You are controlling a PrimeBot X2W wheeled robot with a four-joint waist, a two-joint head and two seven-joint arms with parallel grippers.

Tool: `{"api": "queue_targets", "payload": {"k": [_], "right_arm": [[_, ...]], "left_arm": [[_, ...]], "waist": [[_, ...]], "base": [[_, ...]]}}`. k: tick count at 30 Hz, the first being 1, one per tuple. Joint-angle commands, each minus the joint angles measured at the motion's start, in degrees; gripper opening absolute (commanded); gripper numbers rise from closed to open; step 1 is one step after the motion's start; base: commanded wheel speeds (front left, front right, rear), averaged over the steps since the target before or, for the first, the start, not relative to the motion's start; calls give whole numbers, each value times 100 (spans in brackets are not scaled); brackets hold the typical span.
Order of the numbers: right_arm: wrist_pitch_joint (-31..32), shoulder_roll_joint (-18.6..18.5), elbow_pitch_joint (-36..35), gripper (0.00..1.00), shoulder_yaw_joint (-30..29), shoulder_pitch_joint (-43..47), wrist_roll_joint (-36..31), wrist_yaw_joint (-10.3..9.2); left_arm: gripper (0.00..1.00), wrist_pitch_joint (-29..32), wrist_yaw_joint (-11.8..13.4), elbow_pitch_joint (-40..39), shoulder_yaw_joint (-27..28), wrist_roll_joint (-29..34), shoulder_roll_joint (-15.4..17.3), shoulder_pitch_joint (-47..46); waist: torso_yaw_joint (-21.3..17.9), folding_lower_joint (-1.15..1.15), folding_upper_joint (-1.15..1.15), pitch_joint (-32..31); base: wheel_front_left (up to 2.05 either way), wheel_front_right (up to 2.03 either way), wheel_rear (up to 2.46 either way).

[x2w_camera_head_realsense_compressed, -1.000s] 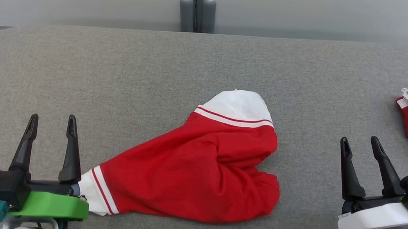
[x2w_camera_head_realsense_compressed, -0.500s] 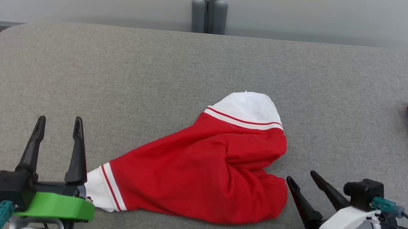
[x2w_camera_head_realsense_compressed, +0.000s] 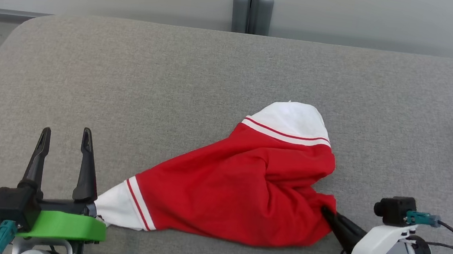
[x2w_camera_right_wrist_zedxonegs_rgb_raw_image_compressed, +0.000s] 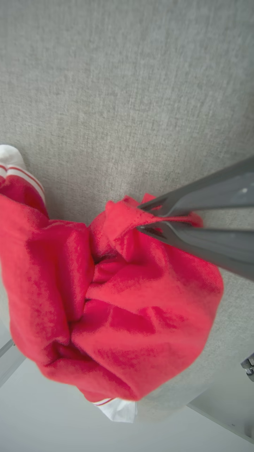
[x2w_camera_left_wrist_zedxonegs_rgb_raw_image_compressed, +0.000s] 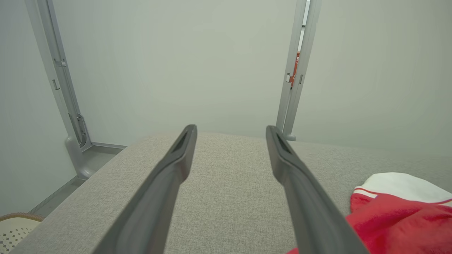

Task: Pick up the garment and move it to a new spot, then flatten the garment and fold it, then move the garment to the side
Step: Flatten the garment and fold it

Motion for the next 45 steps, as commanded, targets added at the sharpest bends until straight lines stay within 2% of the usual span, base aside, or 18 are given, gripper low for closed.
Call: {"api": "queue_targets", "payload": {"k": [1,7,14,18,22,24,26,31,38,41,45], "right_arm": [[-128,-93,-79,0,-48,-95,101,3],[-147,-604,-488,0,-456,-202,465,3],[449,-1209,-600,0,-1296,173,640,3],[827,-1197,-324,0,-1849,546,506,3],[1064,-899,-54,0,-2291,836,164,3],[1062,-709,-44,100,-2499,907,-21,3],[943,-461,-176,100,-2694,950,-215,3],[513,-135,-730,100,-3071,973,-578,3],[-579,273,-1452,100,-3333,1030,-1315,3],[-974,498,-1461,100,-3254,1111,-1588,3],[-1302,752,-1132,100,-3147,1211,-1901,3]], "left_arm": [[100,-17,-43,5,35,38,-20,-22],[100,-17,-100,0,64,90,-90,4],[100,-17,-168,44,74,113,-183,-2],[100,-17,-201,52,77,134,-228,-28],[100,-17,-238,67,93,178,-254,-64],[100,-17,-260,92,111,199,-259,-81],[100,-17,-292,126,136,222,-258,-99],[100,-17,-348,189,182,275,-213,-105],[100,-17,-409,231,212,285,-172,-50],[100,-17,-435,244,204,277,-166,-37],[100,-17,-431,240,189,268,-177,-18]], "waist": [[-56,0,0,-28],[-247,0,0,-60],[-400,0,0,-26],[-434,0,0,19],[-435,0,0,54],[-434,0,0,53],[-438,0,0,32],[-449,0,0,-75],[-420,0,0,-207],[-392,0,0,-238],[-359,0,0,-252]], "base": [[0,0,0],[0,0,0],[0,0,0],[0,0,0],[0,0,0],[0,0,0],[0,0,0],[0,0,0],[0,0,0],[0,0,0],[0,0,0]]}}
